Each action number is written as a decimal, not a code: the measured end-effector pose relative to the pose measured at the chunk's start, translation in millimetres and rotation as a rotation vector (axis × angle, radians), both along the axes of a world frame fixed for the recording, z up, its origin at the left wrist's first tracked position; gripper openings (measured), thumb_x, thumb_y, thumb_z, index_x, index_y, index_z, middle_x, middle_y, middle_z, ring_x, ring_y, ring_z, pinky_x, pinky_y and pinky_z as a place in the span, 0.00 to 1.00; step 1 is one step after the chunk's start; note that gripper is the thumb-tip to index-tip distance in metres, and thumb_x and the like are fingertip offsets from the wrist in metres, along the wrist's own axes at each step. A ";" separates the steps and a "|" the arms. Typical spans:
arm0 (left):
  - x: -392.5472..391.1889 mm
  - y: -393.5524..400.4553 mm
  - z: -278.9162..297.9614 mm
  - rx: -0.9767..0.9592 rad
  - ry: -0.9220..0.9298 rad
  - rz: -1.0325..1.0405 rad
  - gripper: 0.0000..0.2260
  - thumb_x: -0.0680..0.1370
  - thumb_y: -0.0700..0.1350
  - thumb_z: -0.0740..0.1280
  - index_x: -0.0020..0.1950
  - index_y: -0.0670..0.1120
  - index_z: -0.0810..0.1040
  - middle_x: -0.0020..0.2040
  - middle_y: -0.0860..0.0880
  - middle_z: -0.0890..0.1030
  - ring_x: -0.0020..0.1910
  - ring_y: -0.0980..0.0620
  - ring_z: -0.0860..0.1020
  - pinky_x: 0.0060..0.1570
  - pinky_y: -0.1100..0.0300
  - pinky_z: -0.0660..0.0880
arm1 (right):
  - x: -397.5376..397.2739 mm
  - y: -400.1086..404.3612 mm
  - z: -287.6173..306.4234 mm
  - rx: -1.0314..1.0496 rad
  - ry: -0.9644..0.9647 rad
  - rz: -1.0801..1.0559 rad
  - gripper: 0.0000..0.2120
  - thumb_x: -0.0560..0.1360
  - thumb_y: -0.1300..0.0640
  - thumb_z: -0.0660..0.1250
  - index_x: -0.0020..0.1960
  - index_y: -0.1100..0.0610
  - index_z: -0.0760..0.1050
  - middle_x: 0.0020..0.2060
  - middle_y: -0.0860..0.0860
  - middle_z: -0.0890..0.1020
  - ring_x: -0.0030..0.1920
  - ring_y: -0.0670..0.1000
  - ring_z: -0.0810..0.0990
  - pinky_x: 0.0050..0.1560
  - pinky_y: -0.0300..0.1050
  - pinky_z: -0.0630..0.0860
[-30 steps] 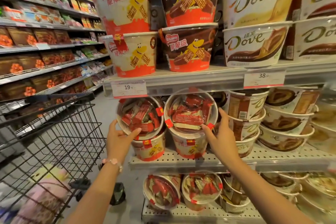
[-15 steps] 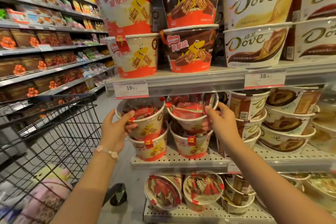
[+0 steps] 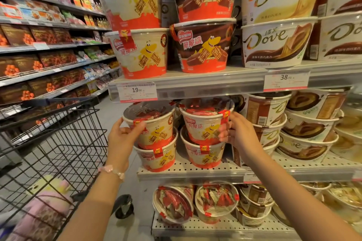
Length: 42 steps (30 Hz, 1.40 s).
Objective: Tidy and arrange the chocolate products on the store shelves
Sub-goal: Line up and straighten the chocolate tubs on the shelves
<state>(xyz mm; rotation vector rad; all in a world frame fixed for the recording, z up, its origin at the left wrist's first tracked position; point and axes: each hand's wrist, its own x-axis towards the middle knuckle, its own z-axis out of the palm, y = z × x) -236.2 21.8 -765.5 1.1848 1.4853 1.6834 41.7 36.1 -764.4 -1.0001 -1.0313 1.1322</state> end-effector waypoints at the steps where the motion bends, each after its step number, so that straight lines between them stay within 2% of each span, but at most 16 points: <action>1: 0.2 0.3 -7.5 -0.034 0.108 0.048 0.38 0.66 0.50 0.76 0.72 0.50 0.63 0.58 0.46 0.74 0.56 0.49 0.74 0.50 0.56 0.73 | -1.4 -3.9 -8.2 0.021 -0.035 -0.045 0.11 0.81 0.60 0.55 0.61 0.56 0.71 0.35 0.54 0.79 0.32 0.49 0.78 0.35 0.42 0.77; 3: 1.8 2.7 -22.3 -0.092 0.262 0.085 0.48 0.59 0.53 0.78 0.74 0.52 0.58 0.69 0.47 0.65 0.67 0.48 0.66 0.62 0.48 0.69 | -7.4 -15.4 -26.0 0.115 -0.188 -0.192 0.16 0.78 0.64 0.59 0.65 0.55 0.68 0.42 0.52 0.79 0.40 0.46 0.79 0.42 0.42 0.78; 5: 2.8 8.4 -32.5 -0.131 0.287 0.048 0.55 0.54 0.55 0.80 0.75 0.53 0.54 0.73 0.48 0.59 0.71 0.48 0.62 0.65 0.46 0.66 | -15.0 -22.7 -39.0 0.167 -0.363 -0.286 0.23 0.76 0.62 0.64 0.69 0.56 0.65 0.55 0.50 0.75 0.52 0.45 0.76 0.54 0.45 0.77; 7: 3.7 14.1 -38.1 -0.131 0.263 -0.006 0.59 0.48 0.60 0.80 0.74 0.57 0.53 0.72 0.49 0.61 0.70 0.49 0.65 0.65 0.44 0.68 | -20.2 -20.0 -48.9 0.157 -0.504 -0.300 0.31 0.73 0.60 0.69 0.73 0.57 0.60 0.66 0.52 0.67 0.64 0.48 0.69 0.64 0.43 0.68; 10: 6.1 20.9 -39.6 -0.112 0.260 -0.026 0.57 0.47 0.60 0.81 0.71 0.55 0.57 0.68 0.49 0.69 0.66 0.49 0.70 0.61 0.46 0.72 | -26.6 -8.1 -54.2 0.122 -0.575 -0.247 0.42 0.69 0.56 0.74 0.76 0.56 0.54 0.71 0.53 0.62 0.70 0.51 0.64 0.67 0.43 0.63; 13: 7.9 27.1 -40.5 -0.097 0.261 -0.013 0.49 0.55 0.50 0.82 0.70 0.49 0.60 0.65 0.48 0.73 0.63 0.48 0.73 0.59 0.49 0.73 | -29.7 2.4 -57.6 0.157 -0.545 -0.225 0.47 0.63 0.48 0.78 0.75 0.51 0.55 0.69 0.51 0.66 0.68 0.50 0.66 0.67 0.46 0.67; 16: 7.0 26.7 -41.1 -0.091 0.260 0.005 0.47 0.54 0.52 0.81 0.68 0.49 0.62 0.64 0.49 0.74 0.62 0.48 0.74 0.59 0.48 0.74 | -30.3 8.4 -57.3 0.171 -0.479 -0.229 0.49 0.59 0.38 0.75 0.73 0.48 0.57 0.66 0.48 0.71 0.65 0.48 0.71 0.64 0.53 0.72; 21: 6.9 26.1 -41.2 -0.093 0.243 0.015 0.47 0.55 0.51 0.81 0.69 0.50 0.62 0.63 0.49 0.75 0.61 0.48 0.74 0.58 0.48 0.74 | -29.3 16.6 -57.1 0.196 -0.520 -0.216 0.42 0.63 0.44 0.77 0.70 0.49 0.61 0.64 0.48 0.73 0.62 0.48 0.73 0.62 0.54 0.74; 23: 9.3 27.7 -41.7 -0.095 0.250 0.015 0.47 0.56 0.51 0.81 0.69 0.49 0.61 0.64 0.48 0.74 0.62 0.47 0.74 0.59 0.48 0.73 | -29.0 19.3 -59.4 0.199 -0.542 -0.219 0.42 0.63 0.43 0.76 0.71 0.49 0.60 0.64 0.48 0.73 0.63 0.48 0.73 0.62 0.53 0.74; 26: 16.4 28.7 -42.9 -0.079 0.250 0.025 0.47 0.58 0.50 0.81 0.70 0.49 0.59 0.65 0.48 0.73 0.63 0.47 0.73 0.57 0.51 0.73 | -29.3 21.1 -62.9 0.197 -0.561 -0.225 0.43 0.63 0.39 0.74 0.72 0.49 0.58 0.66 0.49 0.71 0.64 0.49 0.72 0.62 0.53 0.74; 28: 19.9 28.5 -44.0 -0.069 0.227 0.021 0.47 0.57 0.51 0.81 0.70 0.50 0.58 0.64 0.49 0.73 0.62 0.48 0.73 0.58 0.52 0.73 | -30.0 20.8 -62.3 0.191 -0.568 -0.237 0.45 0.63 0.41 0.75 0.73 0.50 0.57 0.67 0.50 0.70 0.65 0.50 0.72 0.63 0.50 0.73; 30: 21.2 27.9 -44.7 -0.064 0.200 0.003 0.50 0.55 0.54 0.81 0.70 0.52 0.57 0.65 0.49 0.73 0.63 0.49 0.73 0.60 0.49 0.72 | -31.2 21.5 -61.8 0.189 -0.577 -0.259 0.49 0.61 0.41 0.77 0.74 0.52 0.56 0.67 0.51 0.69 0.65 0.51 0.71 0.62 0.47 0.72; 33: 21.2 26.4 -45.1 -0.064 0.139 -0.025 0.57 0.53 0.57 0.81 0.73 0.54 0.51 0.68 0.48 0.70 0.66 0.48 0.70 0.63 0.43 0.70 | -35.3 20.3 -59.6 0.166 -0.624 -0.301 0.55 0.55 0.39 0.79 0.73 0.51 0.55 0.67 0.51 0.69 0.65 0.51 0.71 0.61 0.51 0.74; 35: 20.4 25.5 -46.9 -0.054 0.109 -0.039 0.57 0.57 0.52 0.80 0.75 0.54 0.47 0.70 0.48 0.67 0.68 0.47 0.69 0.64 0.44 0.69 | -36.1 20.2 -59.5 0.166 -0.663 -0.335 0.53 0.56 0.38 0.78 0.72 0.49 0.56 0.66 0.50 0.70 0.64 0.52 0.72 0.58 0.53 0.75; 38: 18.7 25.2 -51.2 -0.018 0.157 -0.036 0.50 0.58 0.49 0.80 0.72 0.52 0.54 0.68 0.49 0.70 0.65 0.49 0.71 0.60 0.50 0.71 | -32.5 22.7 -58.9 0.152 -0.722 -0.354 0.50 0.58 0.36 0.76 0.72 0.49 0.56 0.65 0.49 0.73 0.62 0.53 0.75 0.55 0.54 0.77; 42: 18.7 27.2 -53.1 0.005 0.158 -0.028 0.46 0.61 0.42 0.80 0.72 0.50 0.56 0.67 0.48 0.71 0.60 0.54 0.71 0.57 0.55 0.71 | -28.7 25.8 -55.3 0.133 -0.789 -0.362 0.46 0.60 0.37 0.76 0.70 0.49 0.58 0.62 0.49 0.76 0.60 0.54 0.77 0.52 0.54 0.78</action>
